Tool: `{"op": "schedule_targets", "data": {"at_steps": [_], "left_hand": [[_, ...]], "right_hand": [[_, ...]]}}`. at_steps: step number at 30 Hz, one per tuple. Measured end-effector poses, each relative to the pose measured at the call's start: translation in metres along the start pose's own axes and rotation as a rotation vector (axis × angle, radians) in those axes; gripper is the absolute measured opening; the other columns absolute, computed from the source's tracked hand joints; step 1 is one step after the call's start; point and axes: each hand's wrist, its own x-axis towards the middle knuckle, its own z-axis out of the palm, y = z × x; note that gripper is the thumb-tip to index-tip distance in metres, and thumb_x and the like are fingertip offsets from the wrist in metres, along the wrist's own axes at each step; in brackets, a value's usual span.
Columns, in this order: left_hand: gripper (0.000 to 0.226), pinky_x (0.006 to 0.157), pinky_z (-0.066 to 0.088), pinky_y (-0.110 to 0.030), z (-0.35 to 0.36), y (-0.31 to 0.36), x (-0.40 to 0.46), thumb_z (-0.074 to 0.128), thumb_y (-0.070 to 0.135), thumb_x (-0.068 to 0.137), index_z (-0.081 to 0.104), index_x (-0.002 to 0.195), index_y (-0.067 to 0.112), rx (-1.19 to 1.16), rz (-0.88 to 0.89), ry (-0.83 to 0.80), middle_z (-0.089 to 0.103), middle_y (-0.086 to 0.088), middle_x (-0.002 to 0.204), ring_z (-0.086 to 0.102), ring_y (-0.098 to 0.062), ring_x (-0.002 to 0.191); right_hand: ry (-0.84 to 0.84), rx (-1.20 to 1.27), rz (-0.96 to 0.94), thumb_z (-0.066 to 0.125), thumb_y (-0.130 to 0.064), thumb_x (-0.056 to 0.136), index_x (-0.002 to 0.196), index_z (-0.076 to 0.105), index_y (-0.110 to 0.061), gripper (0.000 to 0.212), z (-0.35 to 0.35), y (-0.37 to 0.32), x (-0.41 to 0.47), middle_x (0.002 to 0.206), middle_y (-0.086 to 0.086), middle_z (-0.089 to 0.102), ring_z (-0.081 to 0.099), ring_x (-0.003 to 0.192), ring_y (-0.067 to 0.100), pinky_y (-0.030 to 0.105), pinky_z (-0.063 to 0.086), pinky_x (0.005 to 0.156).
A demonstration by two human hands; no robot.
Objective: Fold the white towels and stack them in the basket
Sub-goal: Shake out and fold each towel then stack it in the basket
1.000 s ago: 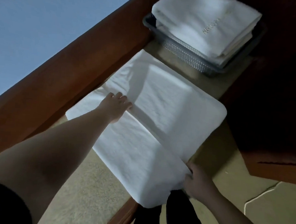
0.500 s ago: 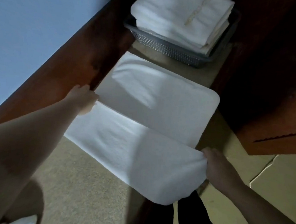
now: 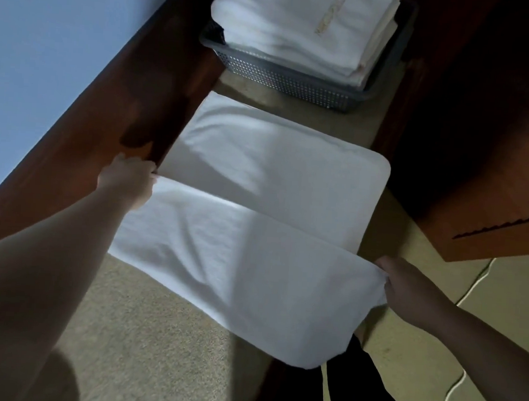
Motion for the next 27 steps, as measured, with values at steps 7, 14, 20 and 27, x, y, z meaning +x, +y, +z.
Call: {"op": "schedule_targets", "data": {"at_steps": [7, 14, 20, 27], "left_hand": [[0.019, 0.083, 0.052, -0.047, 0.005, -0.005, 0.004, 0.062, 0.034, 0.101, 0.070, 0.110, 0.019, -0.307, -0.154, 0.092, 0.070, -0.014, 0.107, 0.063, -0.043, 0.106], [0.017, 0.088, 0.050, -0.044, 0.014, 0.002, -0.006, 0.065, 0.032, 0.100, 0.068, 0.113, 0.021, -0.497, -0.243, 0.210, 0.073, -0.013, 0.109, 0.064, -0.042, 0.109], [0.058, 0.105, 0.044, -0.057, 0.026, 0.025, -0.050, 0.064, 0.043, 0.098, 0.044, 0.149, 0.024, -0.689, -0.501, 0.111, 0.048, -0.018, 0.144, 0.051, -0.041, 0.129], [0.082, 0.124, 0.018, -0.058, 0.089, 0.052, -0.176, 0.046, 0.068, 0.099, 0.018, 0.165, 0.027, -0.516, -0.216, 0.064, 0.010, -0.009, 0.174, 0.011, -0.034, 0.159]], "right_hand": [[-0.008, 0.004, 0.056, 0.058, -0.029, 0.098, 0.080, 0.047, -0.029, 0.021, -0.005, 0.013, 0.001, 0.085, -0.005, 0.054, 0.055, 0.076, 0.014, 0.040, 0.050, 0.069], [0.026, 0.003, 0.100, 0.052, -0.038, 0.094, 0.094, 0.052, -0.040, 0.003, -0.010, 0.013, 0.000, 0.095, -0.004, 0.062, 0.056, 0.086, 0.016, 0.040, 0.051, 0.073], [0.233, 0.029, 0.086, 0.069, -0.025, 0.093, 0.144, 0.051, -0.020, 0.054, 0.025, -0.016, -0.023, 0.138, 0.009, 0.049, 0.049, 0.123, 0.031, 0.045, 0.048, 0.090], [0.296, -0.176, -0.607, 0.051, -0.041, 0.102, 0.160, 0.033, -0.038, 0.061, 0.069, -0.106, -0.050, 0.169, 0.005, 0.027, 0.030, 0.154, 0.028, 0.044, 0.034, 0.117]]}}
